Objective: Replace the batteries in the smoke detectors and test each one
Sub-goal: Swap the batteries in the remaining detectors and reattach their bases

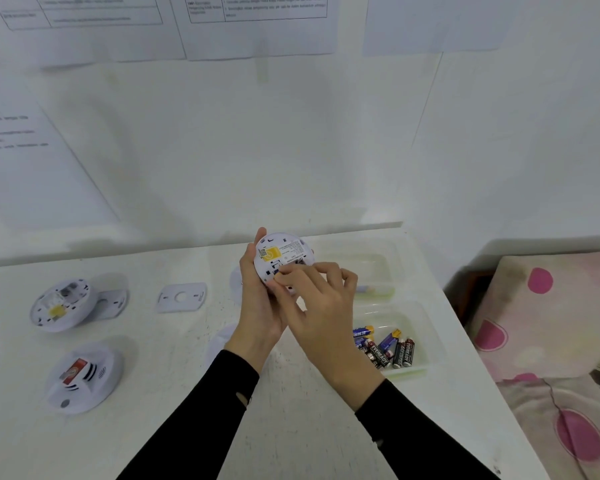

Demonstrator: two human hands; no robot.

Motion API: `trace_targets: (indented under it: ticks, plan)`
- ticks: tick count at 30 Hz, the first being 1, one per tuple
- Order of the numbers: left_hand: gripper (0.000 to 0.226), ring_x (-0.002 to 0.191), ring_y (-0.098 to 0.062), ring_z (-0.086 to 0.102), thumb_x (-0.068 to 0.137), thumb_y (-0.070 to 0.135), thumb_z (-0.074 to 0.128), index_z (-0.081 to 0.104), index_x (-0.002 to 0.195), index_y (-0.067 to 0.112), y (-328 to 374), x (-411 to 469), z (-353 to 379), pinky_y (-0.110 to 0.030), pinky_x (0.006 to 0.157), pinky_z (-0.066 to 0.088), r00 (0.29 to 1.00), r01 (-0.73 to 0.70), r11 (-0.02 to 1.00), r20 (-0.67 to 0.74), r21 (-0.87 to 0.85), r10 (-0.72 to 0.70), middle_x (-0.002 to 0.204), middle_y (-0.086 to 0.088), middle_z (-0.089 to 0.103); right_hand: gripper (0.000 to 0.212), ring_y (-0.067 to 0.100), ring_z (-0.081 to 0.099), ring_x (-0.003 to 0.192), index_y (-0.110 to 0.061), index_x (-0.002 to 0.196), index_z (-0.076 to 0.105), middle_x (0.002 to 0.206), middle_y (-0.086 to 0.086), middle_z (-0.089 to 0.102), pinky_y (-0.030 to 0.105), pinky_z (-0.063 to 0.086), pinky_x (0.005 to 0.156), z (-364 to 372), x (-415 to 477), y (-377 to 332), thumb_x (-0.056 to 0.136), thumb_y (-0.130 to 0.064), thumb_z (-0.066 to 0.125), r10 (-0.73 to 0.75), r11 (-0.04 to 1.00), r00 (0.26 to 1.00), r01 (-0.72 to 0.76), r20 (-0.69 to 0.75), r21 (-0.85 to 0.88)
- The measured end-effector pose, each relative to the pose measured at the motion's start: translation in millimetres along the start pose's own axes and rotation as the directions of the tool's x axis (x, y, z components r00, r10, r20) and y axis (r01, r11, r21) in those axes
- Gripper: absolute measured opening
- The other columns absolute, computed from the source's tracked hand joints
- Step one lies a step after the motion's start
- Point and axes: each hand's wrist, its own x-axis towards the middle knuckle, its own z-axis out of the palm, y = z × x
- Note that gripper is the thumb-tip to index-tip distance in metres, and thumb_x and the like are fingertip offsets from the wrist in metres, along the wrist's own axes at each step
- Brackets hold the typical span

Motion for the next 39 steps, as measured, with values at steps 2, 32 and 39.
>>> trace_targets:
  ticks: [2,32,39]
  plan:
    - [0.044,0.125,-0.041,0.054,0.096,0.055,0.047,0.053,0.139,0.042,-1.1,1.3,-4.0,-0.051,0.108,0.039,1.000,0.004,1.000,-0.010,-0.007,-0.004,0.149,-0.020,0.047,0.013,0.017,0.059,0.093,-0.027,0.081,0.071,0.095,-0.016,0.071,0.041,0.036,0.082,1.5,-2.7,-2.3,0.088,-0.037,0.066,0.015,1.000,1.000,-0.015,0.009,0.000]
    - [0.044,0.129,-0.041,0.052,0.098,0.050,0.043,0.054,0.134,0.027,65.2,-45.2,-90.5,-0.055,0.105,0.044,0.974,-0.161,0.959,-0.196,-0.231,0.117,0.142,-0.018,0.053,0.105,0.018,0.042,0.121,-0.047,0.121,0.030,0.123,-0.008,0.043,0.042,0.042,0.104,81.2,9.9,-69.7,0.035,-0.057,0.088,0.350,0.451,0.394,-0.866,0.850,0.216]
    - [0.059,0.126,-0.048,0.054,0.097,0.048,0.047,0.043,0.149,0.020,131.1,-78.9,-155.3,-0.059,0.097,0.050,0.947,-0.195,0.958,-0.295,-0.211,0.128,0.143,-0.020,0.054,0.051,0.015,0.048,0.125,-0.029,0.133,0.042,0.132,-0.005,0.052,0.028,0.041,0.100,144.8,13.6,-89.3,0.089,-0.045,0.063,0.188,0.505,0.469,-0.800,0.863,0.324]
